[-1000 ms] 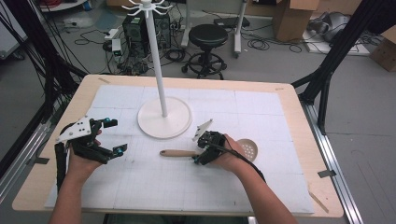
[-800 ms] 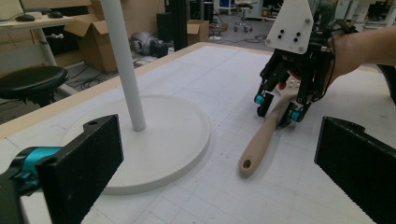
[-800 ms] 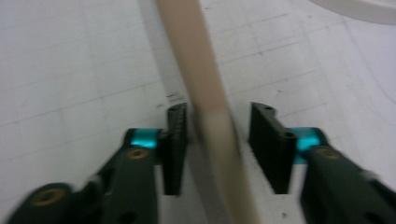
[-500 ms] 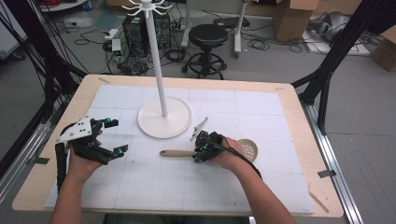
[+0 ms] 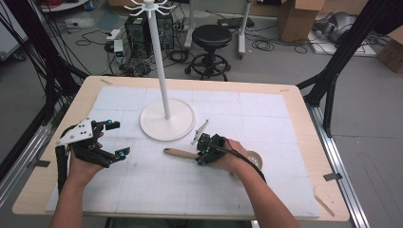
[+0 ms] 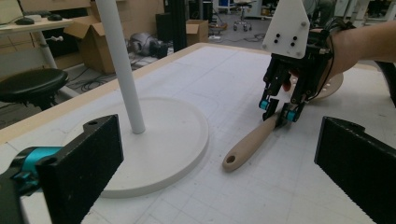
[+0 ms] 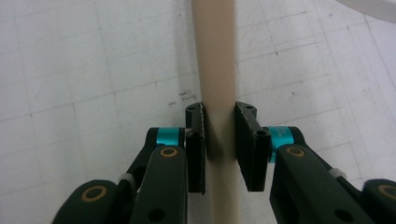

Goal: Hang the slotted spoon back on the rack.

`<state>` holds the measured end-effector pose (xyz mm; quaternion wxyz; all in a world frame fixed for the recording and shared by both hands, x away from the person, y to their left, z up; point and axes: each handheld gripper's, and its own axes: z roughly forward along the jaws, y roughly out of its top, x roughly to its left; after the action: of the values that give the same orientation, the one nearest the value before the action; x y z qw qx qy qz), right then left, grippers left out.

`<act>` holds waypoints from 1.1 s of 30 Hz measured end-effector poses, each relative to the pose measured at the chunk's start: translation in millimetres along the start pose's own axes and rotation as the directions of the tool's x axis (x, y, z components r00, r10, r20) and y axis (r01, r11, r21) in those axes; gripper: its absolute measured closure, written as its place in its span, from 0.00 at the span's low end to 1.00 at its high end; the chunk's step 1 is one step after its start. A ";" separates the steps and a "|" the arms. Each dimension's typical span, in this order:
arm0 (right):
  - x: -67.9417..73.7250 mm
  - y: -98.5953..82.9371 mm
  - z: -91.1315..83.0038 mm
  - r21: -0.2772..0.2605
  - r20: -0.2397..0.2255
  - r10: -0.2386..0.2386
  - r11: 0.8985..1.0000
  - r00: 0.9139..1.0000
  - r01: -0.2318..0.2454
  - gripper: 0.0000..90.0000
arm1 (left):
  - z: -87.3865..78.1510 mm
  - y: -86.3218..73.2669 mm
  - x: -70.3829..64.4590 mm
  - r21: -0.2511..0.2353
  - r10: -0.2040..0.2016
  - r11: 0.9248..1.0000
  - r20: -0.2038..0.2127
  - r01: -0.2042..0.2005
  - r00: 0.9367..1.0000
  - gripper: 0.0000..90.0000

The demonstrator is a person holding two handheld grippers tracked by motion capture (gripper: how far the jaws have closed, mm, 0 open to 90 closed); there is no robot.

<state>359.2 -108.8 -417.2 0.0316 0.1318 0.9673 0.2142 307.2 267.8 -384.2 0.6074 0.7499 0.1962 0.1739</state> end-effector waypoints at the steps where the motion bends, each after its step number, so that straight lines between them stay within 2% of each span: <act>1: 0.2 -0.3 -1.1 -0.004 0.001 -0.004 1.000 1.000 0.004 0.84 | -0.4 0.2 0.4 -0.003 0.000 1.000 0.000 0.000 1.000 0.02; 5: -3.4 -5.3 -13.7 -0.099 0.000 0.037 0.994 0.999 -0.036 0.84 | -1.5 0.1 1.5 -0.008 -0.004 1.000 -0.003 0.004 1.000 0.02; 8: -6.2 -8.7 -31.0 -0.197 -0.013 0.065 0.978 0.998 -0.066 0.84 | -1.3 0.1 1.5 -0.009 -0.003 1.000 -0.001 0.003 1.000 0.02; 9: -6.9 -11.0 -41.3 -0.252 -0.024 0.079 0.964 0.997 -0.082 0.84 | -1.2 0.1 1.4 -0.009 -0.002 1.000 -0.003 0.002 1.000 0.02; 10: -7.6 -12.3 -46.0 -0.282 -0.024 0.081 0.956 0.996 -0.084 0.84 | -1.0 0.2 1.1 -0.008 -0.004 1.000 -0.002 0.004 1.000 0.02; 11: -8.3 -14.7 -54.0 -0.324 -0.031 0.090 0.941 0.995 -0.095 0.84 | -1.0 0.2 1.0 -0.008 -0.004 1.000 -0.002 0.004 1.000 0.02; 16: -8.5 -22.3 -79.2 -0.445 -0.041 0.107 0.888 0.993 -0.113 0.84 | -0.9 0.7 0.9 -0.010 -0.004 1.000 -0.003 0.003 1.000 0.02; 25: -10.3 -26.6 -116.3 -0.564 -0.037 0.108 0.818 0.993 -0.110 0.84 | -1.8 2.1 0.3 -0.012 0.000 1.000 -0.003 0.000 1.000 0.02; 26: -11.2 -26.8 -120.7 -0.582 -0.035 0.108 0.806 0.994 -0.108 0.84 | -2.0 2.3 0.5 -0.012 0.001 1.000 -0.004 -0.001 1.000 0.02; 27: -11.7 -26.9 -124.3 -0.591 -0.033 0.112 0.799 0.993 -0.110 0.85 | -2.1 2.3 0.7 -0.013 0.001 1.000 -0.003 -0.001 1.000 0.02; 33: -16.3 -22.7 -141.3 -0.622 -0.017 0.113 0.776 0.993 -0.099 0.84 | -2.0 2.3 0.2 -0.012 -0.001 1.000 0.000 0.001 1.000 0.02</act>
<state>352.9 -190.4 -298.6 0.0715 0.1706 0.8332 0.5211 306.5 269.1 -381.6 0.6119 0.7463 0.1954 0.1748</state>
